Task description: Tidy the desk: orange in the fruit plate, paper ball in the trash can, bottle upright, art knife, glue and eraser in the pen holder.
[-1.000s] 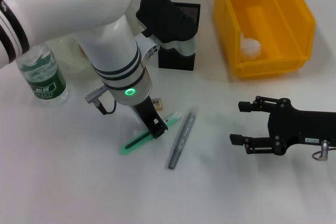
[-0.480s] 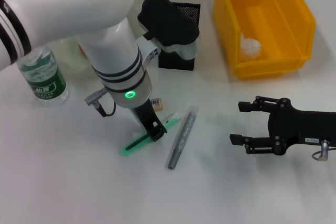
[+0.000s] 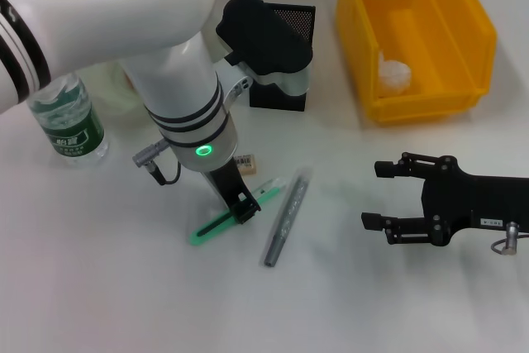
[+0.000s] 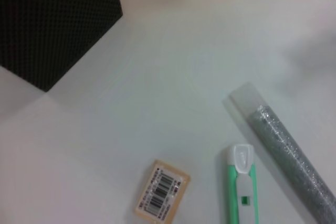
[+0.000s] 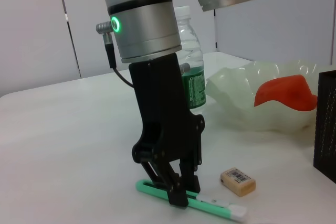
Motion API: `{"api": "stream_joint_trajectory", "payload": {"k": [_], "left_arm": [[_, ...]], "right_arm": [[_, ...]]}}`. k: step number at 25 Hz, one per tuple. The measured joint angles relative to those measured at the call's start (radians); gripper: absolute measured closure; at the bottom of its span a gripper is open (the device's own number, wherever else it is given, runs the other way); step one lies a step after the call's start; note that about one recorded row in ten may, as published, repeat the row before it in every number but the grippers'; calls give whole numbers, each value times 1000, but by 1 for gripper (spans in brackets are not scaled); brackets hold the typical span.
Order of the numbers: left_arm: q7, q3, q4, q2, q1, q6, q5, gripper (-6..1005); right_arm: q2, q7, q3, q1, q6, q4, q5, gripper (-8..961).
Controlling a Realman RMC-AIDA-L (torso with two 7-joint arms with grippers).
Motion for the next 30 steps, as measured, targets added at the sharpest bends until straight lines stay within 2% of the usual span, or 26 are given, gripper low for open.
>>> {"api": "stream_joint_trajectory", "payload": {"k": [17,26,27,30], "left_arm": [[2,-9,25,0,10,8,4,815],[52,-104,143,4,89,48,5,808],[87,-152,199,5,132,60,1,807],[123,-203,255,5,182,64,-8,804]], "right_arm": [[0,1,19,-5,-18,-1,0,137],[0,-2,36,-10,-22,-4,-1,137],[0,-2,36,-11,-21,-5,-2,137],[-1,1,36,-11,-20,-5,-3,137]]}}
